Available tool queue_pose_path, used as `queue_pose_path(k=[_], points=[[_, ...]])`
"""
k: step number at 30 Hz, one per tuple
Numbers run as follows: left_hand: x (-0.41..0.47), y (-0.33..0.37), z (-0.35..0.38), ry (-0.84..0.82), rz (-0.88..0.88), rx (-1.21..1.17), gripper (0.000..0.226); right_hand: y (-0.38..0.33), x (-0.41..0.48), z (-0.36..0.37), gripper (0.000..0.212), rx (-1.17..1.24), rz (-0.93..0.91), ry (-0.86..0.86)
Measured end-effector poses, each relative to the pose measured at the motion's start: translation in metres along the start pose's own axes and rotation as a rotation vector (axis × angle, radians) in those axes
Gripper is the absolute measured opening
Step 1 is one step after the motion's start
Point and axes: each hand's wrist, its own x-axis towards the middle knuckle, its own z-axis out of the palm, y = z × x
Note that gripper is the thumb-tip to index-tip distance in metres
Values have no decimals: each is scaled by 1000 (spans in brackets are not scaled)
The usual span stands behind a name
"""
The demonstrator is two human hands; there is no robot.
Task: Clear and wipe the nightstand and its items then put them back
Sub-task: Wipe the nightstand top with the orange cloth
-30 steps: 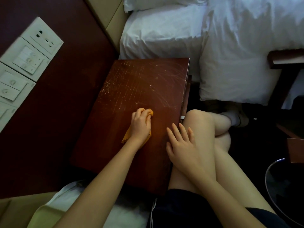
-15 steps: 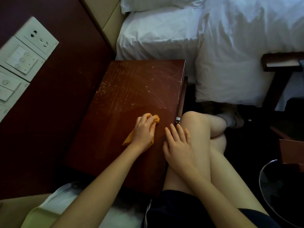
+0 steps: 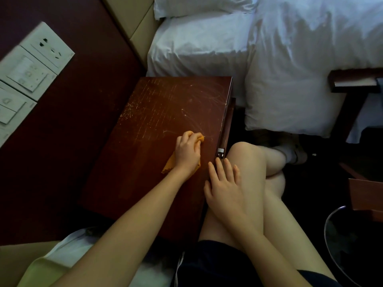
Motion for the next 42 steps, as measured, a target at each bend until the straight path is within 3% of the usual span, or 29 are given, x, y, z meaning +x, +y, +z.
queue_pose_path(k=[7, 12, 16, 22, 28, 36, 42], points=[[-35, -26, -11, -25, 116, 14, 28, 0, 0, -7, 51, 16, 4, -27], [-26, -21, -7, 21, -10, 32, 28, 7, -2, -14, 52, 0, -6, -61], [0, 2, 3, 77, -147, -9, 26, 15, -8, -16, 56, -24, -158, -109], [-5, 19, 10, -1, 6, 2, 25, 39, -3, -23, 57, -55, -171, -262], [-41, -3, -3, -16, 36, 33, 27, 44, -2, -22, 60, -34, -231, -315], [-3, 17, 4, 68, -146, 3, 25, 48, -17, -17, 58, 13, -103, -293], [2, 34, 17, -19, 53, -9, 25, 59, -27, -17, 57, 28, -107, -343]])
